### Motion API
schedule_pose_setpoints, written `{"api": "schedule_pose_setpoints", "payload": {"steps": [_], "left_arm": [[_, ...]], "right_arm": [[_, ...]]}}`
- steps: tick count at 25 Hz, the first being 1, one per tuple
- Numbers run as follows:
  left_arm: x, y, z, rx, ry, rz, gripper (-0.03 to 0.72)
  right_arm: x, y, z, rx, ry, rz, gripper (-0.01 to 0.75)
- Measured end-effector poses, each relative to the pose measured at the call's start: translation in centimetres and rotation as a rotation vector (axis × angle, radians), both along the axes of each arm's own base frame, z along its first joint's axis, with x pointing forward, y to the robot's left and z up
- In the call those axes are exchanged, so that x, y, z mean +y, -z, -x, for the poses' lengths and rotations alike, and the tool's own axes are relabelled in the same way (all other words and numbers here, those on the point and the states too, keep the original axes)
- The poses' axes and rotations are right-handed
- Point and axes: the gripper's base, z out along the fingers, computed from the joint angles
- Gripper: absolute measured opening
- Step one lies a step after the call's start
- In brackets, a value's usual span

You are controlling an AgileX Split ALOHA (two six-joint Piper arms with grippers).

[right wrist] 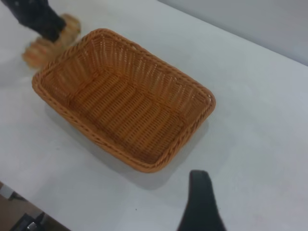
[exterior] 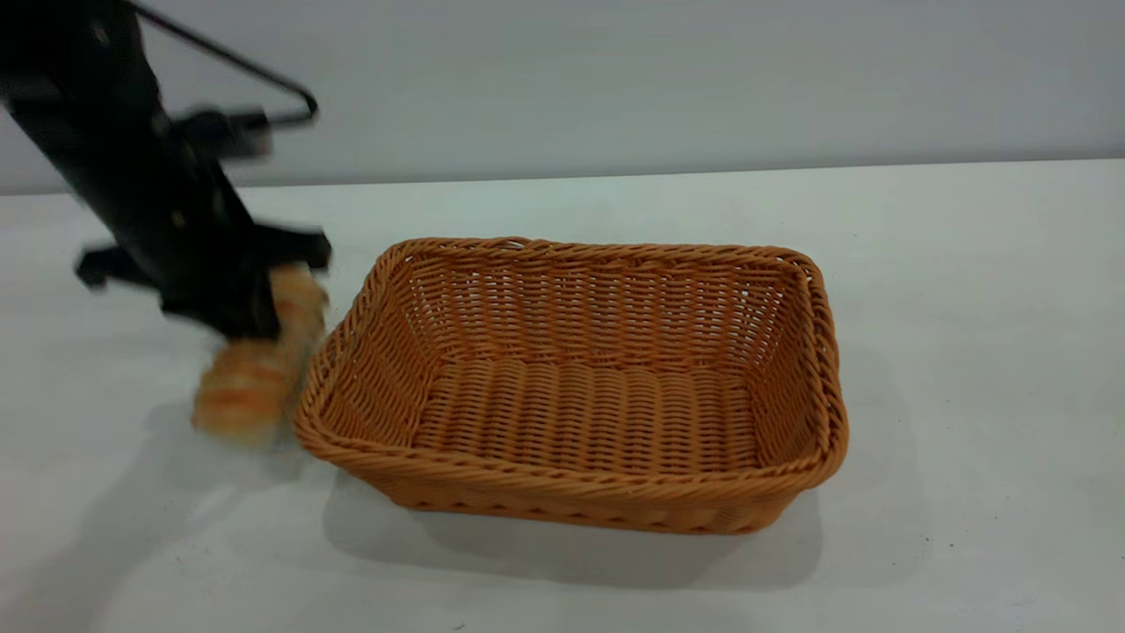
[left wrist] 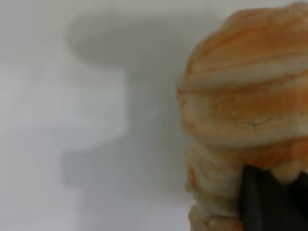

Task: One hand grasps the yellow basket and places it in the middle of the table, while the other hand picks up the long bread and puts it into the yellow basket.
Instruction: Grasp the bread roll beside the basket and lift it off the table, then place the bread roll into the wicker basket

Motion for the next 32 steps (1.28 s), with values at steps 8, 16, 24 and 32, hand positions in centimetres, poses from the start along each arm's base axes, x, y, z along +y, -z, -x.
{"api": "schedule_pose_setpoints", "payload": {"steps": [8, 16, 24, 32], "left_arm": [[-3.0, -7.5, 1.2, -0.170, 0.074, 0.045, 0.071], [-11.0, -6.9, 2.9, -0.280, 0.265, 0.098, 0.071], [-14.6, -2.2, 3.2, -0.304, 0.336, 0.113, 0.080], [-14.7, -2.0, 3.1, -0.313, 0.347, 0.107, 0.423]], "right_arm": [[0.0, 0.0, 0.0, -0.002, 0.000, -0.001, 0.547], [0.0, 0.0, 0.0, -0.003, 0.000, -0.001, 0.547], [0.0, 0.0, 0.0, -0.003, 0.000, -0.001, 0.547], [0.0, 0.1, 0.1, 0.016, -0.002, 0.008, 0.547]]}}
